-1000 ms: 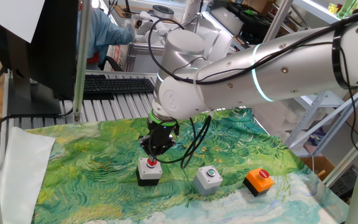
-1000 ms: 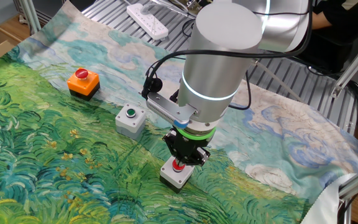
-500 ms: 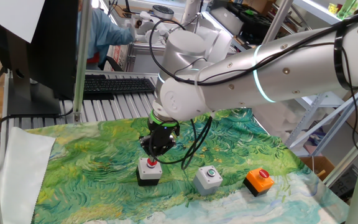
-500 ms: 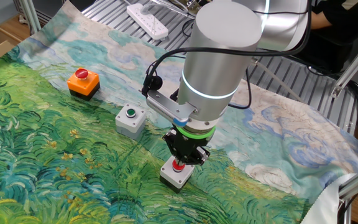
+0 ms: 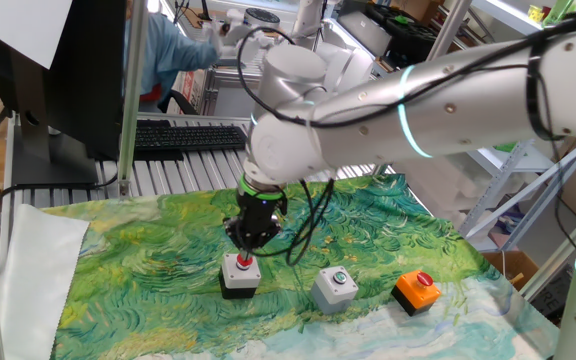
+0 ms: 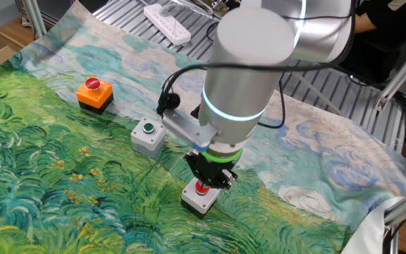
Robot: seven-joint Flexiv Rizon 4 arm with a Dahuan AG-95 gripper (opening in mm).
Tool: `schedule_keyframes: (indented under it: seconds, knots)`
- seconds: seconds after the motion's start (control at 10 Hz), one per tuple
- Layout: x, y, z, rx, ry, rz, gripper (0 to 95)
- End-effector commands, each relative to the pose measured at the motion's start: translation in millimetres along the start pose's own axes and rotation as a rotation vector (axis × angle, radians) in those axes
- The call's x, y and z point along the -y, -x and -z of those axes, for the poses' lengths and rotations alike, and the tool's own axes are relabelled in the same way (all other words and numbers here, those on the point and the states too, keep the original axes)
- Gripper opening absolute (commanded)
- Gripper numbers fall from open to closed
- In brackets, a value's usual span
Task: Press three buttons from left to right in sequence
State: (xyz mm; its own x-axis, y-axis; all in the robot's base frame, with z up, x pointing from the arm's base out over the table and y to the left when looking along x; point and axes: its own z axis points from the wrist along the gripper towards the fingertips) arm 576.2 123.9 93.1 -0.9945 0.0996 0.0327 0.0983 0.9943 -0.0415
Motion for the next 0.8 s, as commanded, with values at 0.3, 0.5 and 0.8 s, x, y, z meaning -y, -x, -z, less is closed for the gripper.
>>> schedule_keyframes:
  seconds: [0.3, 0.5, 0.8]
  knots:
    - [-0.7, -0.4, -19.3, -0.041, -0.005, 0.001, 0.0]
    - [-0.7, -0.4, -19.3, -0.064, -0.005, 0.002, 0.0]
    - [-0.7, -0.4, -19.3, -0.067, -0.002, 0.007, 0.0]
